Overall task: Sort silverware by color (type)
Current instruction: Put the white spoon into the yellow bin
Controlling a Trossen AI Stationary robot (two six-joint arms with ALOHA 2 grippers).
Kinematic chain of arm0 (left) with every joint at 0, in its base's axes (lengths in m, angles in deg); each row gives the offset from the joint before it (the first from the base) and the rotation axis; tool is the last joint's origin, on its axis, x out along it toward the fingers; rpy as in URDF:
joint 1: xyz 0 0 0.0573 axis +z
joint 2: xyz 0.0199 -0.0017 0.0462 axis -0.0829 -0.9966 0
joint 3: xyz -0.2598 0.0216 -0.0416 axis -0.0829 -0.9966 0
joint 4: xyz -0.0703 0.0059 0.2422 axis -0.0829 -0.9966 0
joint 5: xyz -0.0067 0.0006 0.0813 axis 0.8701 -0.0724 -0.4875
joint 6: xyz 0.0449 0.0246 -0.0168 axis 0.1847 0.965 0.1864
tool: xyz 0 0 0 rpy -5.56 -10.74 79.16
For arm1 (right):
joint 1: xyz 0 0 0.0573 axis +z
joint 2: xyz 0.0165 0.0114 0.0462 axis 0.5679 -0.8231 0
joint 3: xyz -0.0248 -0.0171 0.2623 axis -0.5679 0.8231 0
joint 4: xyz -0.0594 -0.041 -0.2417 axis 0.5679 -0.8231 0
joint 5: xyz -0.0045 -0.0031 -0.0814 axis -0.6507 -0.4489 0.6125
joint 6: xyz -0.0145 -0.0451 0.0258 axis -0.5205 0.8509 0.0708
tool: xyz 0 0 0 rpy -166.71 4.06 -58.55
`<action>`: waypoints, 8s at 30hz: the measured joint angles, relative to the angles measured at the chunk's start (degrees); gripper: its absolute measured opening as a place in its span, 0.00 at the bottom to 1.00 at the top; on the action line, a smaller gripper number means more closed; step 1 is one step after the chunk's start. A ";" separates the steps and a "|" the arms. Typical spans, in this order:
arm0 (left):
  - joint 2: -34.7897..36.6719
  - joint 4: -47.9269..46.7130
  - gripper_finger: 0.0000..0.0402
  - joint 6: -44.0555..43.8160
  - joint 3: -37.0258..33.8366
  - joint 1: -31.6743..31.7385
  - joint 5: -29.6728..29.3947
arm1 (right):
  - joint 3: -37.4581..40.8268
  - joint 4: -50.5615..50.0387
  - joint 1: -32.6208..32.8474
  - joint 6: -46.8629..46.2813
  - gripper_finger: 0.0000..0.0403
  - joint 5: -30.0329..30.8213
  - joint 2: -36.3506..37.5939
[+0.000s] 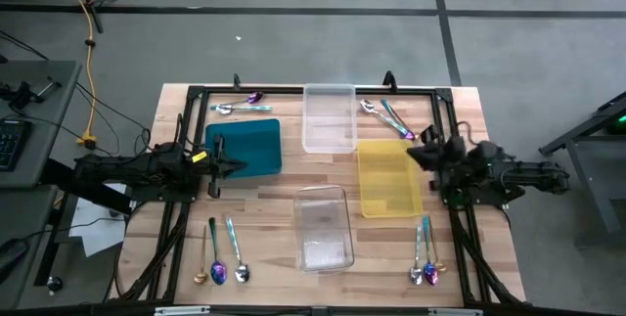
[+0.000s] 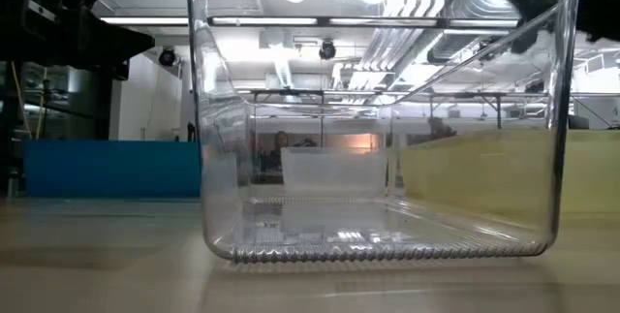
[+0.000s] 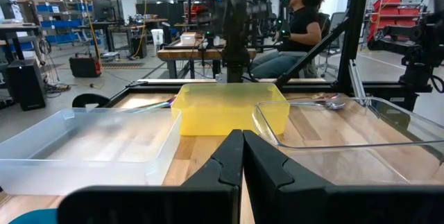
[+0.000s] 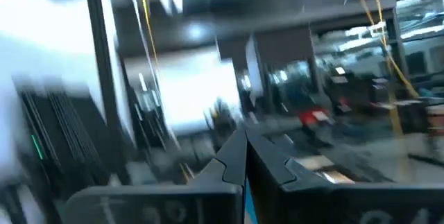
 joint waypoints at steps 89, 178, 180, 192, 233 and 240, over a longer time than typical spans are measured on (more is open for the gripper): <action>0.00 0.00 0.01 0.01 0.00 0.00 0.01 | -61.68 -66.76 -45.31 1.92 0.31 1.72 -102.77; 0.00 0.00 0.01 -0.01 0.00 -0.02 0.00 | -50.21 -84.06 9.46 -59.49 0.07 5.08 -69.77; -0.02 0.00 0.01 -0.01 0.00 -0.01 0.00 | -50.21 -83.08 9.40 -59.13 0.07 4.97 -72.48; 0.00 0.00 0.01 0.01 0.00 -0.02 -0.02 | -50.23 -74.54 9.33 -53.06 0.07 2.78 -86.52; -0.02 0.00 0.01 0.01 0.00 -0.02 -0.01 | -50.96 -55.13 6.62 -20.94 0.43 7.17 -56.93; -0.01 0.02 0.01 1.06 0.00 -0.01 -0.02 | -50.95 -50.29 6.71 -8.54 0.43 7.03 -56.52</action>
